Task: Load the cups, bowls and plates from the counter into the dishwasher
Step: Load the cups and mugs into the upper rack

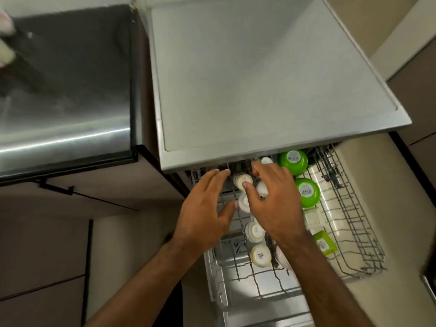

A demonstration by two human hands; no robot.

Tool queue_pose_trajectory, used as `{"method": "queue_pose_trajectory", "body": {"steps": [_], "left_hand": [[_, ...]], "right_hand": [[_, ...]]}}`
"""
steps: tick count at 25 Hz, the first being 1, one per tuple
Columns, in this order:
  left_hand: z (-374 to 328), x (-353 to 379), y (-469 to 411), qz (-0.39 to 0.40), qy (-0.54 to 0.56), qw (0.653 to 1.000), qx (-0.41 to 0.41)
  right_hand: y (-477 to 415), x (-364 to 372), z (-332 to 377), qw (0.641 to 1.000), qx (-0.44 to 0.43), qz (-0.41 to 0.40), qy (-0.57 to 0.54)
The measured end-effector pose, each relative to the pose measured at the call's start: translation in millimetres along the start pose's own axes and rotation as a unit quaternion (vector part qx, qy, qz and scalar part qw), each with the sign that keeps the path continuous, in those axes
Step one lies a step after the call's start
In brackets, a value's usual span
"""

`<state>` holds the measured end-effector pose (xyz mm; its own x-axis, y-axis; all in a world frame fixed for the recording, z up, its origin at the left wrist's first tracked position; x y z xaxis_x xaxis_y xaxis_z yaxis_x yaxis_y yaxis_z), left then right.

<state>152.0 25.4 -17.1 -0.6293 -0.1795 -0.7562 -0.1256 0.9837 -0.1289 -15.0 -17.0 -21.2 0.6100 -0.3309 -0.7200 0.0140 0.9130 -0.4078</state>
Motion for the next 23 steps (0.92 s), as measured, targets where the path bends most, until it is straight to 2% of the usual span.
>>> {"method": "queue_pose_trajectory", "body": {"steps": [6,11,16,23], "left_hand": [[-8.7,-94.3,-39.9,-0.108,0.002,0.994,-0.008],[28.0,-178.7,-83.5,-0.172,-0.043,0.984,-0.018],[100.0,-257.4,-120.6,-0.236,-0.056,0.969,-0.046],[252.4,-352.0,-182.4,-0.297,-0.061,0.940,-0.157]], "right_hand": [[-52.7,-26.6,92.7,0.997,-0.056,0.004,-0.059],[-98.9,-1.4,178.3,0.991,-0.103,0.029,-0.081],[-132.6,62.1,264.1,0.979,-0.142,0.096,-0.113],[-183.8,215.8,381.3,0.959,-0.125,0.178,-0.182]]}}
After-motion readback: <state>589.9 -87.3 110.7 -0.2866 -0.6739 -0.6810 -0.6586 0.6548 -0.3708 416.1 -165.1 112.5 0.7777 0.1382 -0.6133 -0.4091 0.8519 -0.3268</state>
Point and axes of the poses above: each hand's wrist, its own y-axis away from the middle knuckle, its own x-axis out of the palm, z = x × y, the point moved 3 cm from there along -y, towards the middle knuckle, and after that the axes turned 14 degrees about -z, right-handed, at the moved point
